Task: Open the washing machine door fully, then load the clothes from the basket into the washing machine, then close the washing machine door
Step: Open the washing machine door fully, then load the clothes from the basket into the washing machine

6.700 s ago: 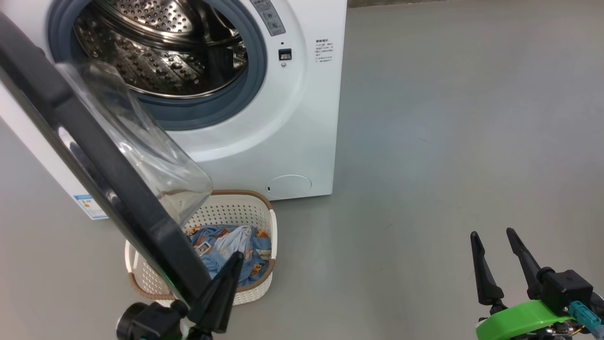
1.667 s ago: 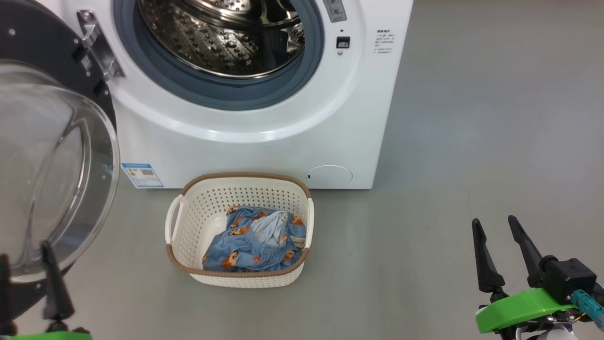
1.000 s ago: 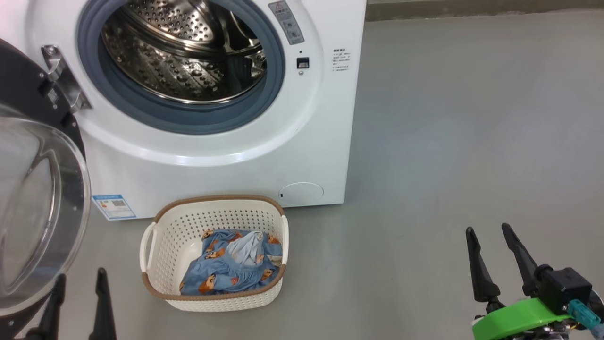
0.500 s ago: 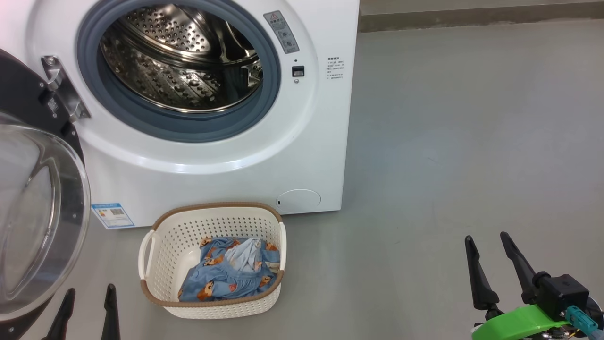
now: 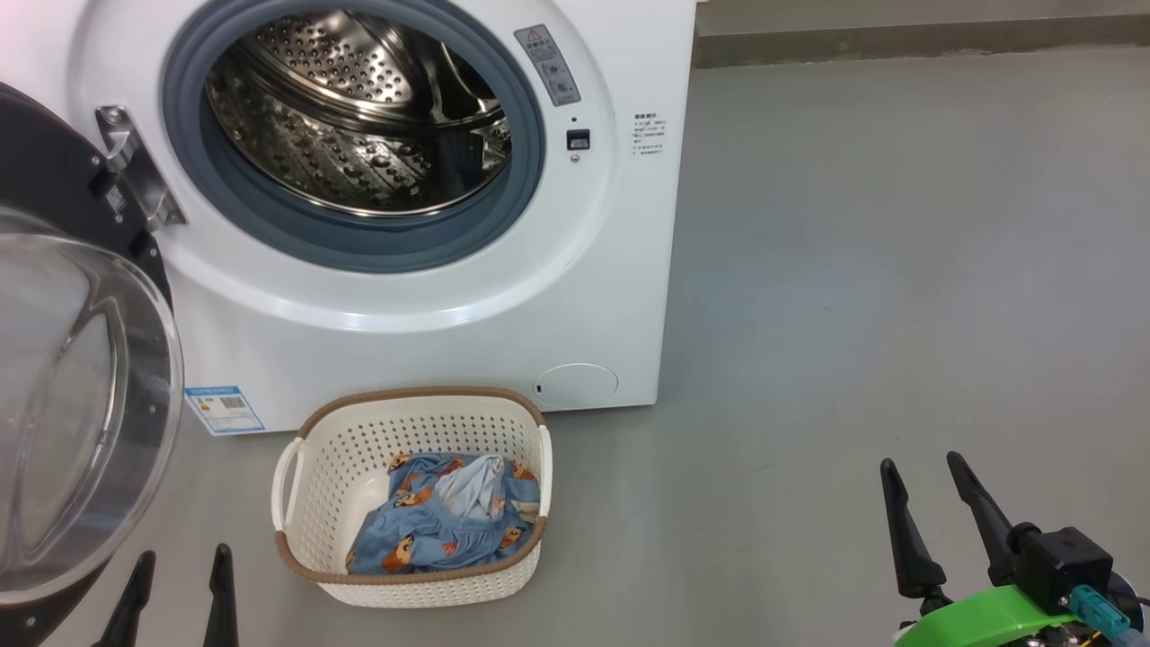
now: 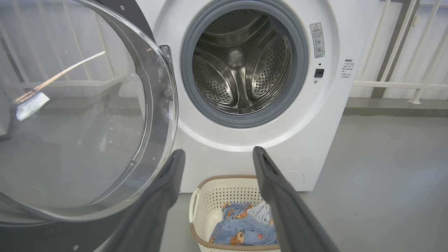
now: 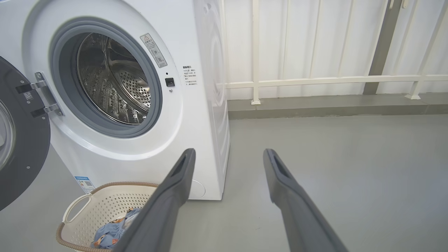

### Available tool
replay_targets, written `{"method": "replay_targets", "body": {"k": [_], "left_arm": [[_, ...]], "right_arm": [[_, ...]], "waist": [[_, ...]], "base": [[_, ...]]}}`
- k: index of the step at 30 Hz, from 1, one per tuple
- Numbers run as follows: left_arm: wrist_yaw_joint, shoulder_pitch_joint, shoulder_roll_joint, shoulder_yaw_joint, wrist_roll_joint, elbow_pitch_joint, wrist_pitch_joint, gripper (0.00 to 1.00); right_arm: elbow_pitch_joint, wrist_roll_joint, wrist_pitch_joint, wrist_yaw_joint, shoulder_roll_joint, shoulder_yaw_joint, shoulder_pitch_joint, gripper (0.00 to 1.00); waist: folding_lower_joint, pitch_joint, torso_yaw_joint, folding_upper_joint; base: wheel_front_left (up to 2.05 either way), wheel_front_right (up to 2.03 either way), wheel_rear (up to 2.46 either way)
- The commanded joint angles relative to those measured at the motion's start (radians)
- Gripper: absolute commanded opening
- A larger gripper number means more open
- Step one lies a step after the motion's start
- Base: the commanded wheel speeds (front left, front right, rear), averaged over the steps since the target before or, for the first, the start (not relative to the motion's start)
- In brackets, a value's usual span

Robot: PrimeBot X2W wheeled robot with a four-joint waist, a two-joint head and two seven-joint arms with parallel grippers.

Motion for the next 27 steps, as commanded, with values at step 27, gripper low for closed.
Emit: {"method": "replay_targets", "body": {"k": [27], "left_arm": [[-0.003,-0.015,0.027,0.028,-0.009,-0.015,-0.006,1.00]], "right_arm": [[-0.013,0.009,-0.005,0.003,-0.006,0.022,-0.007,1.00]], "waist": [[0.0000,0.000,0.003,0.0000]], "base": [[0.00,0.00,0.00]]}}
